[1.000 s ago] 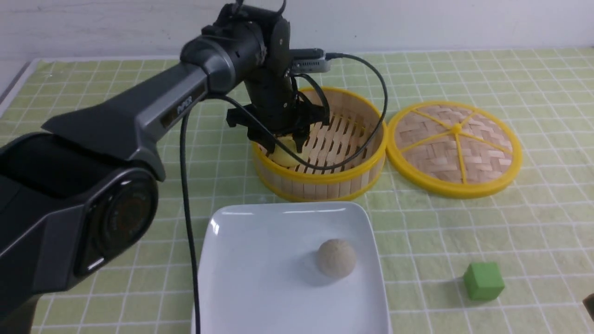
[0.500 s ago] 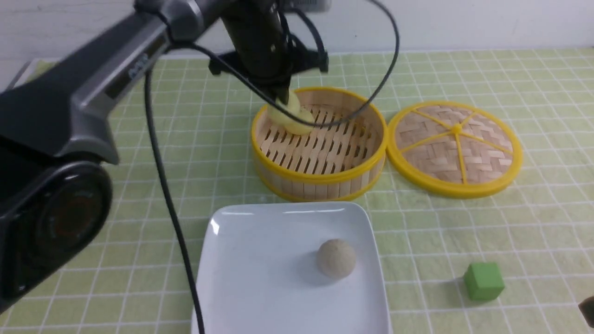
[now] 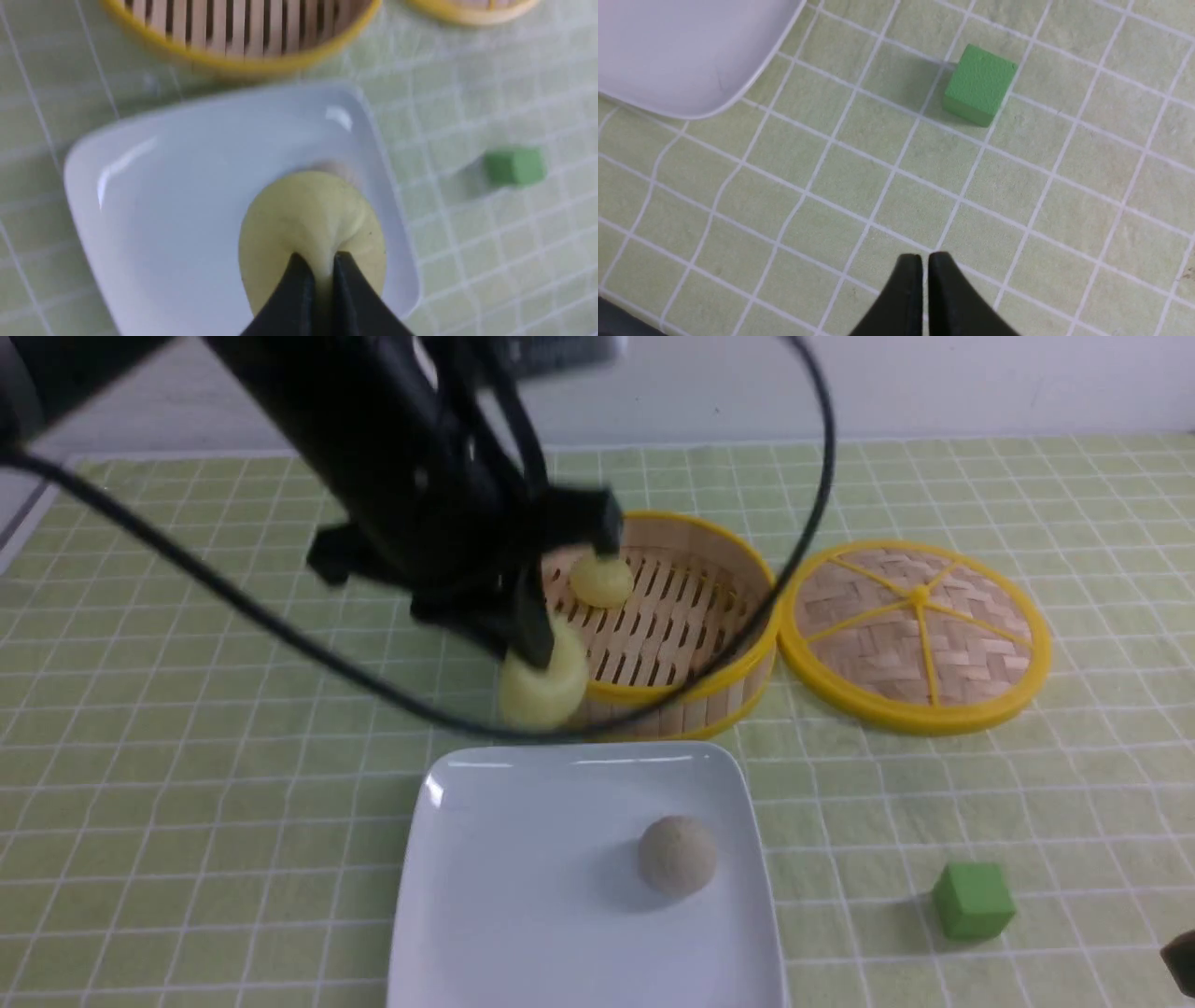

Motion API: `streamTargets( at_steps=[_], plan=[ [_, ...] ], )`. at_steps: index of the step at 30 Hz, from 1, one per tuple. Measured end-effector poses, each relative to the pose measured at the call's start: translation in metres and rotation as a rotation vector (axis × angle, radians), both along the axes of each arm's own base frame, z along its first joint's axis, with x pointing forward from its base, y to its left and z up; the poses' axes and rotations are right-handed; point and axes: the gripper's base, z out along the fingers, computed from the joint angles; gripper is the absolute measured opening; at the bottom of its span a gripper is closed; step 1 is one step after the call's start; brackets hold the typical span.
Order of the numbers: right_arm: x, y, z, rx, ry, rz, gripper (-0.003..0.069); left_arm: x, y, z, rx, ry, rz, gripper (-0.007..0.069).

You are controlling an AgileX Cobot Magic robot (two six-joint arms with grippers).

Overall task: Put the steamed buns into the plate on the green tablecloth.
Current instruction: 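Carry the bun from the bamboo steamer to the plate with the left gripper, then reach into the bamboo steamer and grasp a bun with the left gripper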

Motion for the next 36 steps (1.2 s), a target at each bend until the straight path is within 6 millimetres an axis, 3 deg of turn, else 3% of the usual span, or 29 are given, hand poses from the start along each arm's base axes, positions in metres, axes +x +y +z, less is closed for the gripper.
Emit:
streamTargets(
  at_steps=[2,6,8,11,14,17,22,25,27,29,32,36],
  plan=[
    [0.0,0.0,0.0,0.003,-0.005,0.0,0.0043,-0.008,-0.002,-0.042,0.041,0.064,0.02,0.0035],
    [0.001,0.0,0.001,0.005,-0.01,-0.001,0.0046,-0.01,-0.006,-0.103,0.085,0.108,0.088,0.0082],
    [0.001,0.0,0.001,0.006,-0.012,-0.001,0.0047,-0.008,-0.005,-0.113,0.105,0.116,0.096,0.0108],
    [0.001,0.001,0.001,0.01,-0.017,-0.001,0.0051,-0.001,-0.007,-0.13,0.127,0.109,0.103,0.0226],
    [0.001,0.001,0.0,0.009,-0.016,-0.001,0.0055,0.003,-0.009,-0.134,0.118,0.096,0.11,0.0311],
    [0.001,0.001,0.0,0.009,-0.016,-0.001,0.0061,0.006,-0.012,-0.128,0.098,0.089,0.114,0.0388],
    [0.003,0.001,0.002,0.019,-0.034,-0.003,0.0069,0.023,-0.023,-0.081,0.055,0.034,0.132,0.0405],
    [0.003,0.001,0.002,0.02,-0.036,-0.003,0.0074,0.039,-0.026,-0.049,0.062,-0.052,0.173,0.0302],
    [0.003,0.001,0.002,0.02,-0.036,-0.003,0.0078,0.058,-0.031,-0.031,0.077,-0.121,0.196,0.0155],
    [0.003,0.001,0.002,0.02,-0.036,-0.003,0.008,0.074,-0.038,-0.025,0.099,-0.153,0.202,0.0057],
    [0.003,0.002,0.002,0.022,-0.034,-0.003,0.0085,0.103,-0.054,-0.016,0.086,-0.19,0.211,0.0003],
    [0.003,0.002,0.002,0.024,-0.035,-0.003,0.009,0.128,-0.069,-0.023,0.07,-0.208,0.216,0.0002]
  ],
)
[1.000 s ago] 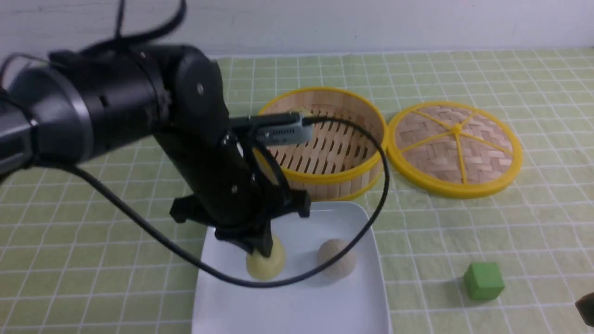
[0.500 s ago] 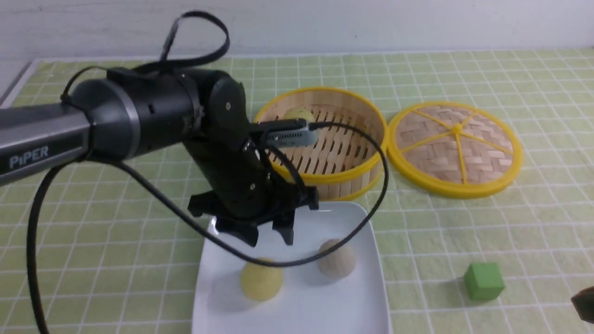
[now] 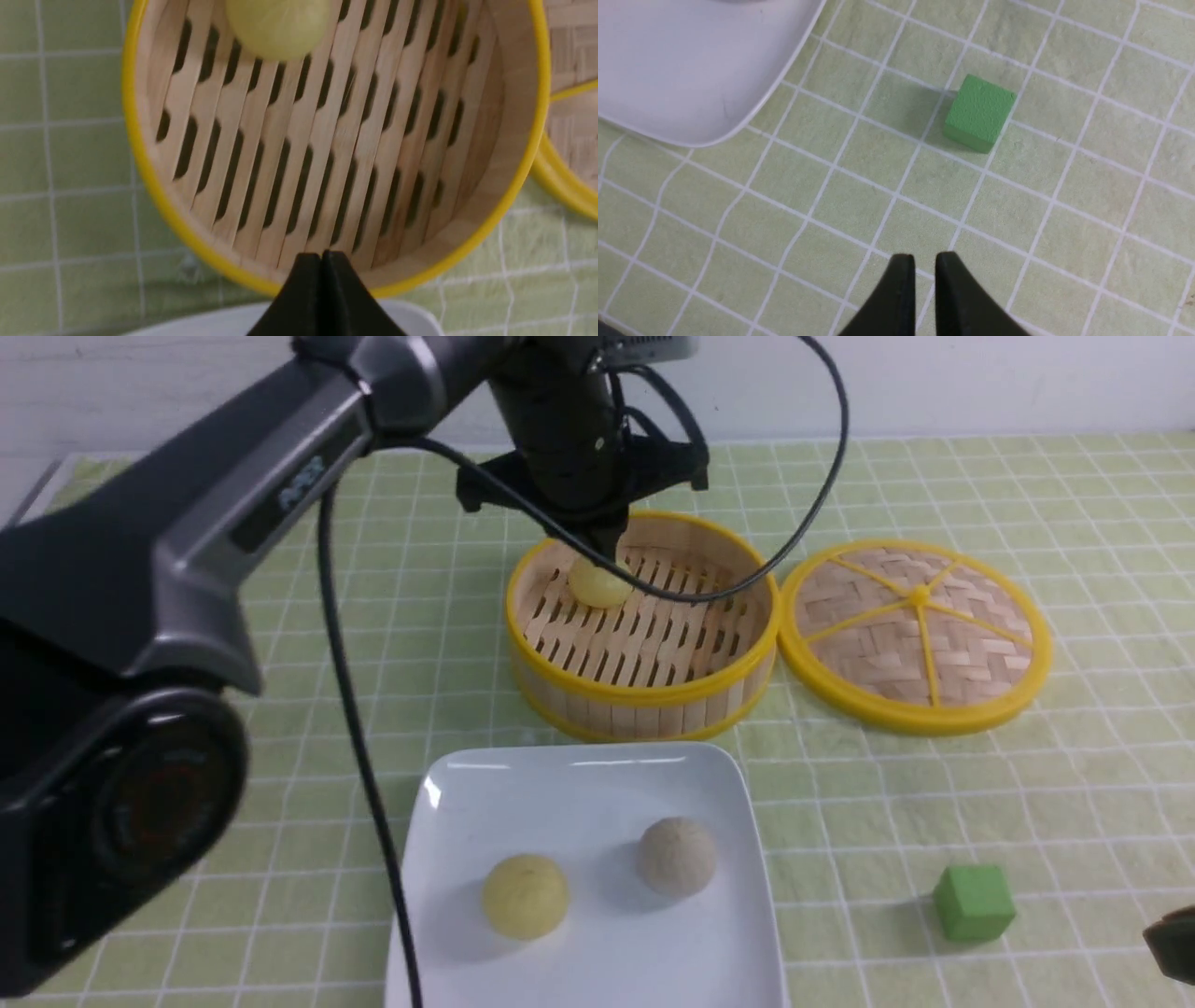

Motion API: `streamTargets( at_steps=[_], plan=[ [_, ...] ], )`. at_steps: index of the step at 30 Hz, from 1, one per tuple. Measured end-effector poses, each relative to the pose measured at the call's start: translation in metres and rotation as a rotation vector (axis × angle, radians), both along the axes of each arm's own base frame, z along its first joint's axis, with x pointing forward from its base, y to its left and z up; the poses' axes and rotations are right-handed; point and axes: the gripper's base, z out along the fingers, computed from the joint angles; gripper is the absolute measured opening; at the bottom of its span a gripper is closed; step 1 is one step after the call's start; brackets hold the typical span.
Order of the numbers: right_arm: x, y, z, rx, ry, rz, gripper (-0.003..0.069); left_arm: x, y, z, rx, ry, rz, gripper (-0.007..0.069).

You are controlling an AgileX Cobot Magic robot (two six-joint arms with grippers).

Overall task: Put the steamed buns into the plate on the green tablecloth.
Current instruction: 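Reach into the bamboo steamer and grasp a bun with the left gripper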

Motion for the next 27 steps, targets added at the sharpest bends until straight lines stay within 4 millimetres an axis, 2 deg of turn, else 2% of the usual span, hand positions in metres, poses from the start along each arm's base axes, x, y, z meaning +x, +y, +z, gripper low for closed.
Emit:
streamTargets(
  at_steps=[1,3,5,6,8,9,13,17,19,21,23,24,25,27],
  plan=[
    [0.0,0.0,0.0,0.0,0.001,0.0,0.0092,0.014,-0.005,0.0,-0.024,-0.038,0.007,0.0007],
    [0.0,0.0,0.0,0.0,0.0,0.0,0.0096,0.028,-0.007,-0.009,-0.032,-0.053,0.018,0.003],
    [0.0,0.0,0.0,0.0,0.0,0.0,0.0098,0.038,-0.005,-0.016,-0.04,-0.068,0.032,0.0066],
    [0.0,0.0,0.0,0.0,0.0,0.0,0.0099,0.047,-0.002,-0.027,-0.035,-0.062,0.046,0.0111],
    [0.0,0.0,0.0,0.0,0.0,0.0,0.01,0.055,0.002,-0.039,-0.025,-0.049,0.059,0.0163],
    [0.0,0.0,0.0,0.001,0.001,0.0,0.0101,0.06,0.004,-0.049,-0.012,-0.036,0.068,0.0223],
    [0.0,0.001,0.0,0.018,-0.004,-0.001,0.0107,0.07,0.007,-0.075,0.036,-0.02,0.08,0.0363],
    [0.0,0.003,0.001,0.046,0.003,-0.002,0.0112,0.079,0.003,-0.09,0.033,-0.063,0.076,0.0424],
    [0.0,0.003,0.001,0.048,0.005,-0.002,0.0113,0.081,0.002,-0.095,0.028,-0.072,0.074,0.0424],
    [0.0,0.003,0.001,0.049,0.005,-0.002,0.0117,0.084,0.0,-0.106,0.03,-0.065,0.072,0.0379],
    [0.0,0.003,0.001,0.049,0.005,-0.002,0.0119,0.082,0.0,-0.109,0.026,-0.033,0.072,0.028],
    [0.0,0.003,0.001,0.048,0.005,-0.002,0.012,0.081,0.0,-0.109,0.026,-0.028,0.072,0.0267],
    [0.0,0.003,0.001,0.048,0.005,-0.002,0.0122,0.078,0.0,-0.107,0.025,0.0,0.073,0.0153],
    [0.0,0.003,0.001,0.048,0.005,-0.002,0.0123,0.076,0.0,-0.103,0.021,0.011,0.073,0.0092]
  ],
)
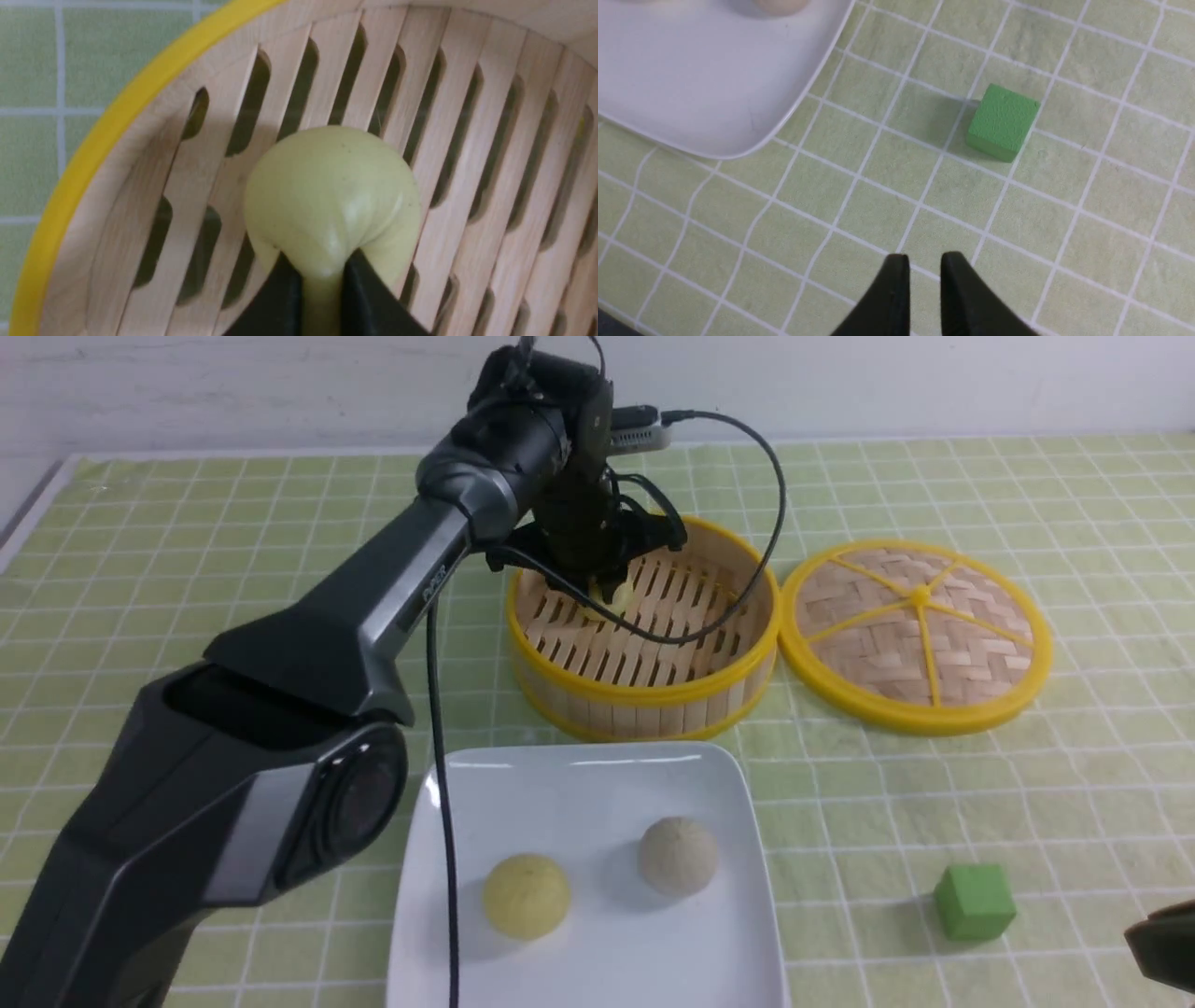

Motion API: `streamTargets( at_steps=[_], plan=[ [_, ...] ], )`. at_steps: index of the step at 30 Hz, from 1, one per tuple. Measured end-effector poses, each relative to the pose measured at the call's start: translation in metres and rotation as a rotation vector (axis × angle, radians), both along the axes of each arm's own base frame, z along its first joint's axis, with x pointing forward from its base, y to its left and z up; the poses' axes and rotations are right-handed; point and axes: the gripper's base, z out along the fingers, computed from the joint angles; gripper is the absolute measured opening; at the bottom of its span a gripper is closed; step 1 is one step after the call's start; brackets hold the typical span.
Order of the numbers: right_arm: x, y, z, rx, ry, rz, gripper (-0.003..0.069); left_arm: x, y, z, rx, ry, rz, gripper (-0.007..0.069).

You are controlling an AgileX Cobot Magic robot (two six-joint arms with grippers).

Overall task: Put the steamed buns into the plate on the green tablecloth.
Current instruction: 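Reach into the bamboo steamer and grasp a bun with the left gripper, then carry the bun from the bamboo steamer to the plate with the left gripper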

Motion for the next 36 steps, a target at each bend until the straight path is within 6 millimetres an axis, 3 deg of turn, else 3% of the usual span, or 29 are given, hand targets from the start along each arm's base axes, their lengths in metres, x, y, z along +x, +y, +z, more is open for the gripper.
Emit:
streamTargets(
  at_steps=[1,5,9,11,12,13,15,16,17,19,22,26,30,36],
  plan=[
    [0.0,0.0,0.0,0.0,0.0,0.0,0.0125,-0.003,0.001,0.011,-0.008,0.003,0.0,0.0038],
    [0.0,0.0,0.0,-0.003,0.005,0.001,0.013,-0.019,0.008,0.069,-0.04,-0.074,-0.027,0.0025],
    [-0.001,0.0,0.0,-0.004,0.007,0.002,0.0134,-0.059,0.025,0.169,-0.111,-0.244,-0.107,0.0025],
    [-0.001,0.0,0.0,-0.004,0.007,0.002,0.0136,-0.088,0.033,0.207,-0.161,-0.281,-0.161,0.0025],
    [-0.001,0.0,0.0,-0.004,0.007,0.002,0.0136,-0.087,0.033,0.205,-0.16,-0.271,-0.165,0.0025],
    [-0.001,0.0,0.0,-0.004,0.007,0.002,0.0139,-0.111,0.036,0.219,-0.173,-0.26,-0.216,0.0025],
    [-0.001,0.0,0.0,-0.004,0.007,0.002,0.014,-0.131,0.036,0.225,-0.174,-0.239,-0.256,0.0025],
    [-0.001,0.0,0.0,-0.004,0.007,0.002,0.0142,-0.147,0.034,0.215,-0.147,-0.185,-0.292,0.0025],
    [-0.001,0.0,0.0,-0.004,0.007,0.002,0.0143,-0.151,0.033,0.211,-0.137,-0.165,-0.3,0.0025],
    [-0.001,0.0,0.0,-0.004,0.007,0.002,0.0147,-0.169,0.027,0.165,-0.05,-0.006,-0.326,0.0026],
    [-0.001,0.0,0.0,-0.004,0.007,0.002,0.0152,-0.182,0.022,0.108,0.054,0.149,-0.304,0.0029],
    [-0.001,0.0,0.0,-0.004,0.007,0.002,0.0155,-0.185,0.022,0.048,0.114,0.209,-0.228,0.0031],
    [-0.001,0.0,0.0,-0.004,0.007,0.002,0.016,-0.18,0.026,0.016,0.166,0.194,-0.19,0.0034],
    [-0.001,0.0,0.0,-0.004,0.007,0.002,0.0164,-0.17,0.022,-0.008,0.184,0.161,-0.192,0.0066]
  ],
)
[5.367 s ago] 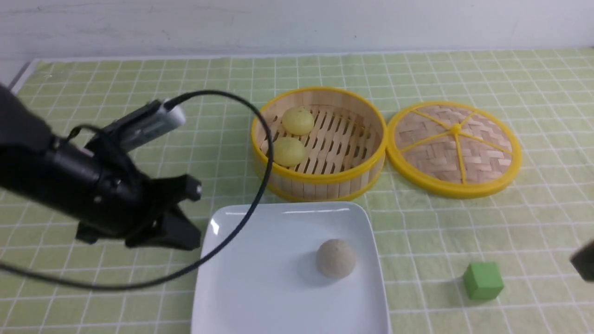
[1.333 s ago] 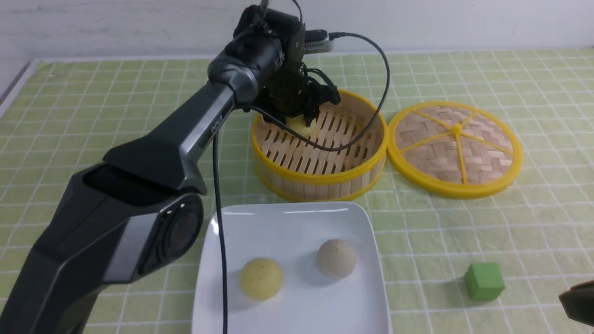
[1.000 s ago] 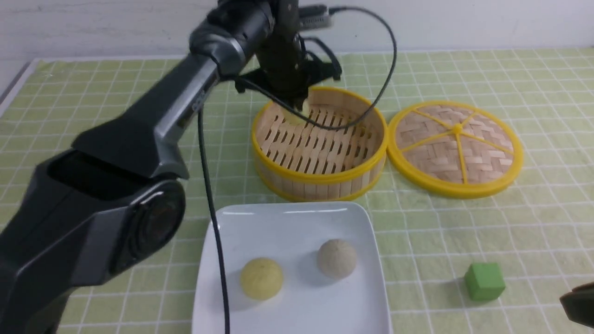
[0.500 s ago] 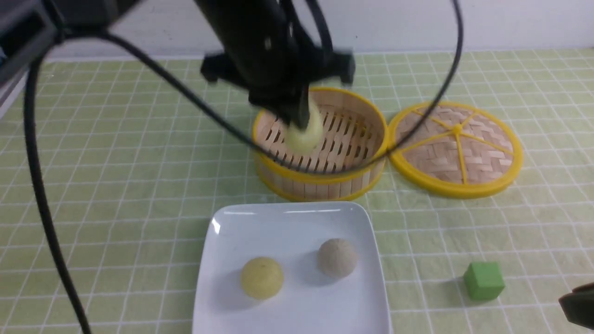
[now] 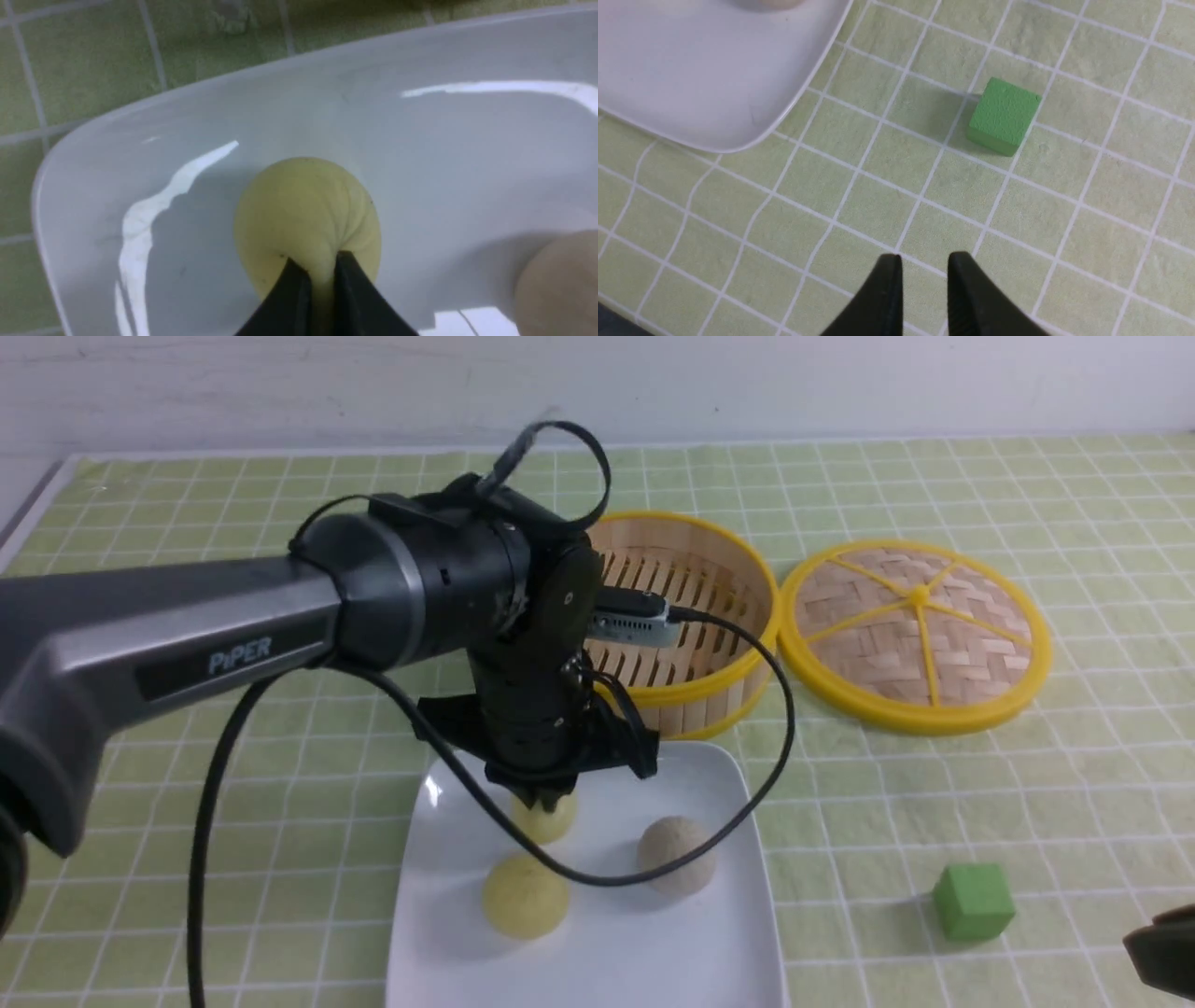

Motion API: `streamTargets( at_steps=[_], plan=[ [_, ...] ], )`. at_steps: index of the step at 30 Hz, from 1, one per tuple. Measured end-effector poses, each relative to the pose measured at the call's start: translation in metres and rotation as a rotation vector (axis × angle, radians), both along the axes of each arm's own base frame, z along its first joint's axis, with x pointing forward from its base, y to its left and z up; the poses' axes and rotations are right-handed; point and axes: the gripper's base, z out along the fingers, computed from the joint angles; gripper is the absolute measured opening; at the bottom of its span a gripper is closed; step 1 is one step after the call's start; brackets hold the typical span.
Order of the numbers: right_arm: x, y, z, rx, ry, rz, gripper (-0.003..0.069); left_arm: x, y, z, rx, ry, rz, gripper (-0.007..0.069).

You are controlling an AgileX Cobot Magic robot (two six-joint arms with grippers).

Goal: Put the steamed buns into the plate on the green tablecloth.

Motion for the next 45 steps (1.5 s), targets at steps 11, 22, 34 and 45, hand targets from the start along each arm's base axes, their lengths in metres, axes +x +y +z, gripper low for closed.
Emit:
streamTargets(
  at_steps=[11,22,34,45],
  plan=[
    [-0.039,-0.023,0.01,-0.025,-0.029,0.011,0.0023,-0.005,0.014,0.015,0.106,-0.012,0.006,0.0451],
    [-0.11,-0.082,0.015,0.177,-0.503,-0.231,-0.0016,-0.018,0.026,0.062,0.068,-0.101,-0.005,0.0532],
    [-0.075,-0.058,-0.036,0.28,-0.821,-0.133,-0.0015,-0.021,0.025,0.063,0.077,-0.093,-0.055,0.0292],
    [-0.074,-0.056,-0.036,0.298,-0.844,-0.128,-0.001,-0.024,0.024,0.062,0.078,-0.061,-0.048,0.0164]
  ],
)
